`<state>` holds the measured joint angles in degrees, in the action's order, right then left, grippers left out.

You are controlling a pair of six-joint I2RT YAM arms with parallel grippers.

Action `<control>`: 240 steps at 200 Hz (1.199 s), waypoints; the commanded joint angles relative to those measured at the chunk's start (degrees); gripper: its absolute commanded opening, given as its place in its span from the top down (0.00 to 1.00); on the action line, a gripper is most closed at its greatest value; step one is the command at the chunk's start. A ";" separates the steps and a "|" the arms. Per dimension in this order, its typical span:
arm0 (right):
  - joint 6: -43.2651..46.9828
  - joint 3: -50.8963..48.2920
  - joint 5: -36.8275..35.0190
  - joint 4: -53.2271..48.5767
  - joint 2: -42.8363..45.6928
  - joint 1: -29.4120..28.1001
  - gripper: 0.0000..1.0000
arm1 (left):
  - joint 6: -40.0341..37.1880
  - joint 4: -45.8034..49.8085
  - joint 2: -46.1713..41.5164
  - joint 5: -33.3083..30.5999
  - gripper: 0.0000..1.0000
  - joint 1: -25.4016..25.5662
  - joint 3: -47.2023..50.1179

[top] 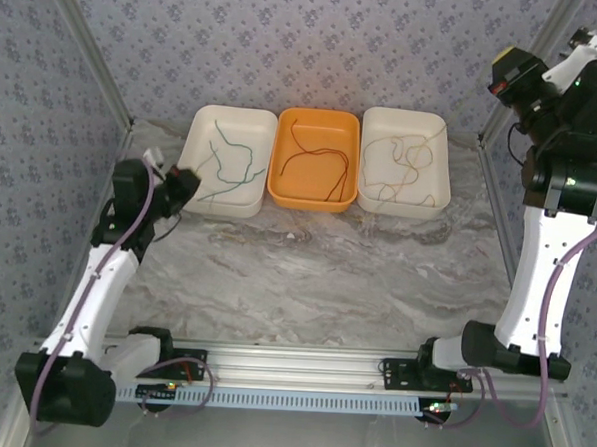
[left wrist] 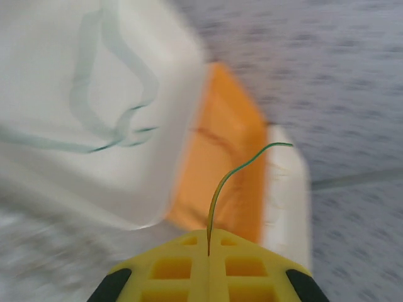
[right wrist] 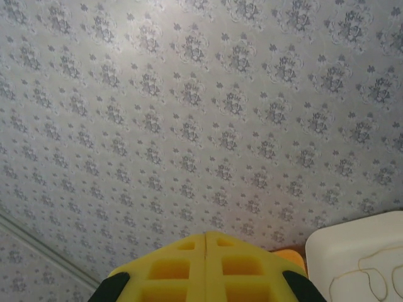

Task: Untangle the cables

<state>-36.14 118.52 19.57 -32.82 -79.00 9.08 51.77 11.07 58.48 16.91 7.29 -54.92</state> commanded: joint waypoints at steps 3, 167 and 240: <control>2.92 0.52 0.35 3.05 -0.17 -0.03 1.00 | 1.58 -7.76 5.66 -1.70 1.00 7.86 -10.12; 5.19 12.65 0.60 9.90 -28.02 -1.50 1.00 | 9.50 -15.39 102.16 1.48 1.00 26.71 -124.84; 7.49 4.86 -3.75 12.35 -32.61 -4.14 1.00 | 12.16 -27.61 102.48 1.47 1.00 27.52 -109.42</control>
<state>-29.91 125.64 18.09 -23.29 -110.28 5.23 62.08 -9.78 160.99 18.61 34.13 -162.91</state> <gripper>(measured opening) 0.059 0.053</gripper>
